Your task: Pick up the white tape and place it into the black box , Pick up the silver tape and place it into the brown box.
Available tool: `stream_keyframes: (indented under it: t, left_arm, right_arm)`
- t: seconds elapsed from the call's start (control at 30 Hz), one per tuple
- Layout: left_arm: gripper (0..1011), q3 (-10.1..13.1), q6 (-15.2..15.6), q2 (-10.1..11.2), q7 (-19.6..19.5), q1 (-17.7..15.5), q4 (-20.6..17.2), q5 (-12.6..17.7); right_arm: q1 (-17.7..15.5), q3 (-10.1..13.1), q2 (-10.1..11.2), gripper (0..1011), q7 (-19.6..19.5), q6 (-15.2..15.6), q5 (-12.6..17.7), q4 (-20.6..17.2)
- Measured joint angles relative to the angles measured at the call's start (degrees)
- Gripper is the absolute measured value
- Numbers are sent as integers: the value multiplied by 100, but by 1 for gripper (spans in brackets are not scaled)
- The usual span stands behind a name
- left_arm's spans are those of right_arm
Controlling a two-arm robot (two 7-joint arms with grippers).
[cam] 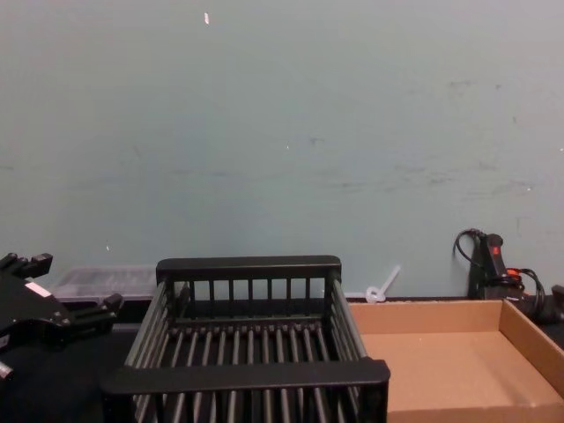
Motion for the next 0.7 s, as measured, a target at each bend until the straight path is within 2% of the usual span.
stream_keyframes:
  t: [0.37,0.7]
  left_arm:
    - [1001,0,0,0,0,0,0,0]
    - [1002,0,0,0,0,0,0,0]
  right_arm:
    - [-312,343,281,1002,369,610,312,-586]
    - [-653,607,547,1003,763,1365,589,-1104]
